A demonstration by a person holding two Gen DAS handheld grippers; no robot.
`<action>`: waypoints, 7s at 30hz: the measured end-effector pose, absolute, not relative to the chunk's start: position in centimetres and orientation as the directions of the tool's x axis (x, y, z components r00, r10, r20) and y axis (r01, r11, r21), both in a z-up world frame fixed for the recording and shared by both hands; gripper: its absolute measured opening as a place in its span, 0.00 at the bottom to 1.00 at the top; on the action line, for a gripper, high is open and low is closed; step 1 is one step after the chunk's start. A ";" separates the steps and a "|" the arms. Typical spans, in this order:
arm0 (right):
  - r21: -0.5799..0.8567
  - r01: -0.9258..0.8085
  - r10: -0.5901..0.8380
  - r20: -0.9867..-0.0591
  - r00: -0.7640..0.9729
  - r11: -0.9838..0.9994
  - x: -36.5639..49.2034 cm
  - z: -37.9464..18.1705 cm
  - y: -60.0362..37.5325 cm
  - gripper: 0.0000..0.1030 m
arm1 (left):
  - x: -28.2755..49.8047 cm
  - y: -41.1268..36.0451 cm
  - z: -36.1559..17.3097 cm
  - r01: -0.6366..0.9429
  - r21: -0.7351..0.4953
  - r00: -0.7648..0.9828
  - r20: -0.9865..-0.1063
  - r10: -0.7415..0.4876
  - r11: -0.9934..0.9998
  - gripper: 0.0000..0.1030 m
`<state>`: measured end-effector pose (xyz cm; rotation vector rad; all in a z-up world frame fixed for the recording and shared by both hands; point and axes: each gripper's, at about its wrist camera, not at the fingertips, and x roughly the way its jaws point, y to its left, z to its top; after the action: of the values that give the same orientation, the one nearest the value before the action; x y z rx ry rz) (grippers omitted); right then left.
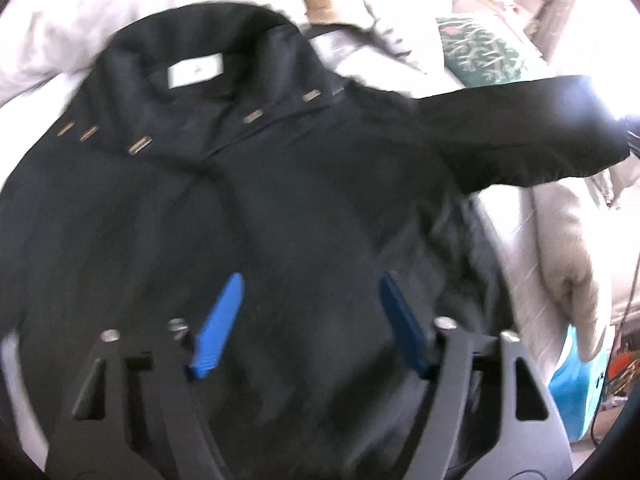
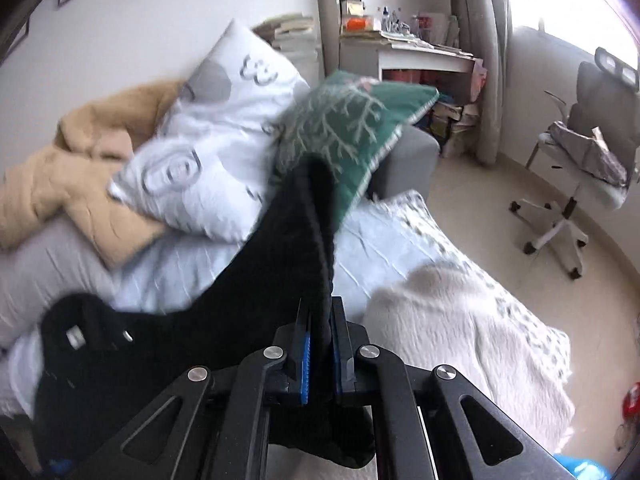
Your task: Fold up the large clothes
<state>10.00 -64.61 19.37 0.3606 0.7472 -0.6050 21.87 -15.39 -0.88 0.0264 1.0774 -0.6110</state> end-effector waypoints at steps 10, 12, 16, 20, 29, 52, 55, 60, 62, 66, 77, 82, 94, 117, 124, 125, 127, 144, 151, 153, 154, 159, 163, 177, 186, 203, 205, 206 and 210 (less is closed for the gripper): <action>0.075 0.476 -0.294 -0.699 0.652 0.876 12.5 22.7 -61.0 0.07 | 28.4 -31.8 -5.1 0.555 -0.428 0.226 -0.748 -0.624 0.714 0.21; 0.072 0.442 -0.272 -0.696 0.664 0.894 12.8 23.3 -59.8 0.07 | 28.7 -34.4 -7.7 0.549 -0.442 0.172 -0.771 -0.613 0.710 0.21; 0.138 0.330 -0.137 -0.713 0.687 0.934 13.6 23.3 -56.4 0.07 | 28.7 -35.1 -10.1 0.530 -0.428 0.168 -0.793 -0.586 0.732 0.20; 0.099 0.217 -0.090 -0.693 0.716 0.971 15.1 23.7 -50.5 0.07 | 27.7 -31.1 -8.3 0.518 -0.400 0.145 -0.830 -0.538 0.756 0.35; 0.158 -0.048 0.145 -0.690 0.709 0.986 19.8 24.9 -36.6 0.09 | 23.0 -12.7 -1.8 0.458 -0.316 0.359 -0.789 -0.498 0.831 0.79; 0.183 -0.020 0.171 -0.870 0.462 0.983 26.0 8.7 -31.7 0.68 | 27.7 -1.5 -7.2 0.235 -0.463 0.373 -0.769 -0.519 0.855 0.66; 0.154 0.084 0.096 -0.876 0.473 0.985 25.9 7.0 -36.9 0.67 | 28.5 -3.6 -7.9 0.245 -0.389 0.377 -0.806 -0.457 0.888 0.22; 0.135 0.166 0.053 -0.904 0.423 0.977 24.7 2.0 -42.7 0.34 | 28.2 -5.0 -10.1 0.217 -0.268 0.416 -0.845 -0.337 0.939 0.17; 0.141 0.172 0.065 -0.920 0.386 0.975 24.0 -0.8 -43.3 0.30 | 27.8 -5.1 -10.3 0.235 -0.253 0.439 -0.834 -0.334 0.939 0.17; 0.102 0.189 0.043 -0.956 0.291 0.977 23.1 -6.6 -43.1 0.24 | 27.3 -4.4 -9.8 0.219 -0.269 0.426 -0.839 -0.340 0.938 0.27; 0.235 0.295 0.105 -0.912 0.397 0.926 18.0 -0.2 -41.1 0.66 | 21.8 1.6 -5.4 0.014 -0.256 0.445 -0.864 -0.236 0.967 0.76; 0.308 0.233 0.173 -0.869 0.463 0.923 14.6 3.2 -37.3 0.77 | 19.2 5.7 -3.4 -0.094 -0.249 0.441 -0.878 -0.185 0.964 0.81; 0.235 0.162 0.148 -0.895 0.421 0.958 13.3 1.2 -30.6 0.80 | 15.2 19.6 -7.1 -0.468 -0.537 0.515 -0.811 -0.277 0.702 0.86; 0.264 0.225 0.157 -0.901 0.405 0.938 13.5 0.0 -31.9 0.80 | 15.3 29.6 -8.7 -0.490 -0.790 0.845 -0.534 -0.019 0.367 0.15; 0.317 0.241 0.198 -0.889 0.414 0.918 13.5 0.1 -32.4 0.80 | 17.0 22.0 2.2 -0.212 -0.612 0.927 -0.373 -0.042 0.762 0.13; 0.315 0.239 0.198 -0.889 0.414 0.918 13.5 0.1 -32.3 0.80 | 17.5 20.2 3.3 -0.161 -0.560 0.928 -0.367 -0.070 0.813 0.13; 0.309 0.235 0.192 -0.889 0.416 0.922 13.5 0.2 -32.2 0.80 | 18.6 16.2 4.5 -0.032 -0.459 0.906 -0.389 -0.168 0.888 0.17; 0.282 0.221 0.179 -0.902 0.394 0.934 13.9 -0.7 -31.4 0.80 | 19.1 1.8 -5.8 0.392 -0.177 0.480 -0.798 -0.365 0.903 0.68; 0.275 0.198 0.188 -0.910 0.369 0.941 14.2 -1.6 -30.3 0.80 | 19.4 4.0 -4.6 0.341 -0.270 0.551 -0.718 -0.424 0.901 0.70; 0.272 0.198 0.188 -0.914 0.360 0.942 14.2 -1.8 -30.2 0.80 | 20.1 4.1 -4.0 0.311 -0.344 0.583 -0.667 -0.464 0.886 0.70; 0.274 0.197 0.190 -0.912 0.364 0.941 14.3 -1.6 -30.2 0.80 | 20.3 3.8 -3.7 0.305 -0.377 0.596 -0.641 -0.484 0.874 0.70; 0.297 0.207 0.198 -0.897 0.395 0.932 14.1 -0.8 -30.7 0.80 | 19.3 -1.1 -2.7 0.439 -0.461 0.529 -0.561 -0.637 0.771 0.70; 0.289 0.226 0.186 -0.902 0.389 0.930 14.2 -0.9 -31.4 0.80 | 18.0 -5.4 -3.5 0.531 -0.482 0.383 -0.597 -0.705 0.697 0.70; 0.489 0.168 0.363 -0.799 0.479 0.856 15.8 -1.1 -31.9 0.80 | 18.4 4.5 -3.8 0.307 -0.388 0.543 -0.678 -0.495 0.869 0.71; 0.566 0.180 0.445 -0.775 0.449 0.804 19.5 -6.2 -30.0 0.60 | 20.2 10.8 -6.3 0.113 -0.407 0.578 -0.716 -0.393 0.907 0.71; 0.391 0.009 0.334 -0.798 0.503 0.920 13.1 0.4 -30.0 0.59 | 12.6 4.6 -4.1 0.289 -0.155 0.504 -0.814 -0.288 0.945 0.76; 0.370 -0.040 0.333 -0.777 0.534 0.928 10.1 2.4 -30.2 0.63 | 10.4 3.8 -3.2 0.323 -0.144 0.516 -0.802 -0.301 0.935 0.79; 0.362 -0.064 0.336 -0.768 0.545 0.930 8.5 3.3 -30.2 0.65 | 8.8 3.4 -2.7 0.340 -0.144 0.518 -0.796 -0.313 0.929 0.79; 0.329 -0.155 0.356 -0.734 0.579 0.931 2.9 5.9 -29.9 0.75 | 4.5 2.8 -2.3 0.374 -0.184 0.499 -0.786 -0.365 0.909 0.81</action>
<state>2.93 -29.95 5.86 0.2401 0.9071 0.3019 4.50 2.79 -2.32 0.0107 0.9480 -0.4466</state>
